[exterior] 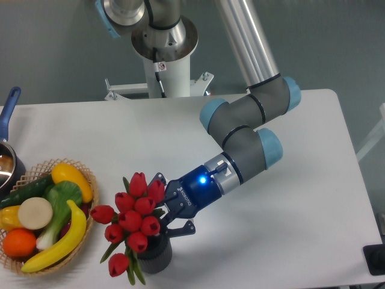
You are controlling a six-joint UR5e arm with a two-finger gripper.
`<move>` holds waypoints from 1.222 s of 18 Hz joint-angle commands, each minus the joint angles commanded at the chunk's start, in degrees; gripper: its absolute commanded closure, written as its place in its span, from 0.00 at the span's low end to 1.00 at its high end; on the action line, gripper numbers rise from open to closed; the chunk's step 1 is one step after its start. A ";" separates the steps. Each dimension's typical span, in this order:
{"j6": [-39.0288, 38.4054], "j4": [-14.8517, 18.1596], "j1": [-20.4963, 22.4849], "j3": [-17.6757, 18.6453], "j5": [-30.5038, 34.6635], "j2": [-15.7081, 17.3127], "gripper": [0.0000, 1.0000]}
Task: Insert the flowers into the vase
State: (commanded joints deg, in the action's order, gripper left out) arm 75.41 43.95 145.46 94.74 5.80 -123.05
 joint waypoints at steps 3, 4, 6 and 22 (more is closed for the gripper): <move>0.09 0.00 0.61 1.24 0.00 0.00 0.00; 0.09 0.00 0.79 1.24 0.00 0.00 0.00; 0.17 0.00 0.97 1.15 0.09 0.00 0.00; -0.53 0.00 13.26 5.98 12.46 7.99 0.00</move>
State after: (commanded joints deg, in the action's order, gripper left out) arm 74.89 43.95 158.72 100.72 18.26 -115.06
